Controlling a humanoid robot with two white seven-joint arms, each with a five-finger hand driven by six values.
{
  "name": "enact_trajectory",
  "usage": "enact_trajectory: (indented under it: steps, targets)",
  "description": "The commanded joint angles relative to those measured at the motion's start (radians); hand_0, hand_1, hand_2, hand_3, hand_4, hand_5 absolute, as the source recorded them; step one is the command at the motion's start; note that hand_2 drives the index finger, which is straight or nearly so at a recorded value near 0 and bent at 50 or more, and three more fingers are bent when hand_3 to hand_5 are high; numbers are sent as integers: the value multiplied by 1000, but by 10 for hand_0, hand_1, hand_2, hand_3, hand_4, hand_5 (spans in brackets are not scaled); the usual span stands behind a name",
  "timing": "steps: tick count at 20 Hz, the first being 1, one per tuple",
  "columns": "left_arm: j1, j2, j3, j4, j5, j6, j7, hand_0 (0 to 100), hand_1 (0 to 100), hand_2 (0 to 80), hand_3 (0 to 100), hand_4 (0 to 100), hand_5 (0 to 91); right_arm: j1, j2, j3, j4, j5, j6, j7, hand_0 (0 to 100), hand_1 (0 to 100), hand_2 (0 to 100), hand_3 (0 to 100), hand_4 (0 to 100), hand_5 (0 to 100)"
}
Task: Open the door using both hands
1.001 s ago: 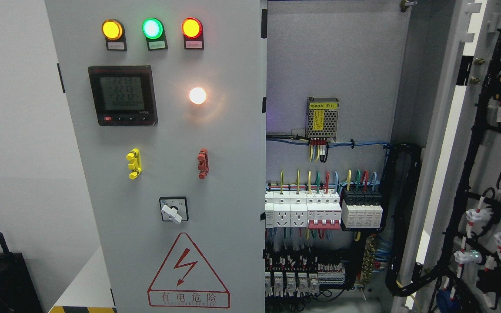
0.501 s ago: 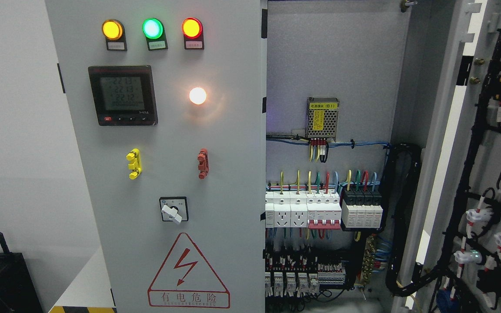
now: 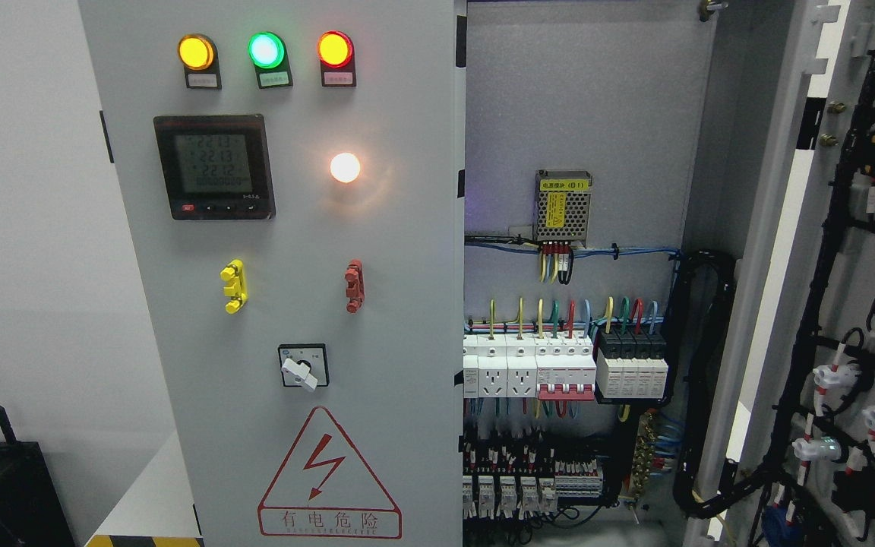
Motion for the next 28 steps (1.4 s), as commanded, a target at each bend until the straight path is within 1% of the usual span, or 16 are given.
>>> enact_trajectory:
  steps: [1, 3, 5, 7, 10, 14, 17, 19, 20, 23, 26, 28]
  targets:
    - [0, 1, -24, 0, -6, 1, 0, 0, 0, 0, 0, 30, 0, 4, -70, 92, -205, -3, -33, 1, 107, 0, 0, 0, 0, 0]
    - [0, 1, -24, -1, -6, 1, 0, 0, 0, 0, 0, 30, 0, -1, -72, 120, -217, -3, -46, 1, 107, 0, 0, 0, 0, 0]
    - [0, 1, -24, 0, -6, 1, 0, 0, 0, 0, 0, 30, 0, -23, -72, 139, -218, -3, -53, 1, 107, 0, 0, 0, 0, 0]
    - [0, -1, -24, 0, -6, 1, 0, 0, 0, 0, 0, 30, 0, -40, -73, 140, -224, -3, -65, 1, 107, 0, 0, 0, 0, 0]
    - [0, 1, -24, 0, -6, 1, 0, 0, 0, 0, 0, 30, 0, -59, -83, 148, -254, -3, -132, 1, 107, 0, 0, 0, 0, 0]
    - [0, -1, -24, 0, -6, 1, 0, 0, 0, 0, 0, 30, 0, -112, -81, 151, -278, -3, -148, 1, 107, 0, 0, 0, 0, 0]
    - [0, 1, -24, 0, -6, 1, 0, 0, 0, 0, 0, 30, 0, -166, -72, 148, -286, -3, -154, 1, 107, 0, 0, 0, 0, 0]
    - [0, -1, -24, 0, -6, 1, 0, 0, 0, 0, 0, 30, 0, -214, -67, 146, -289, -4, -189, 1, 107, 0, 0, 0, 0, 0]
    - [0, 1, -24, 0, -6, 1, 0, 0, 0, 0, 0, 30, 0, -240, -58, 148, -289, -4, -203, 1, 107, 0, 0, 0, 0, 0]
    - [0, 1, -24, 0, -6, 1, 0, 0, 0, 0, 0, 30, 0, -298, -47, 146, -272, -6, -201, 1, 107, 0, 0, 0, 0, 0]
    - [0, -1, -24, 0, -6, 1, 0, 0, 0, 0, 0, 30, 0, -362, -47, 136, -251, -6, -198, 1, 106, 0, 0, 0, 0, 0]
    - [0, 1, -24, 0, -6, 1, 0, 0, 0, 0, 0, 33, 0, -402, -47, 134, -248, -7, -180, -1, 106, 0, 0, 0, 0, 0]
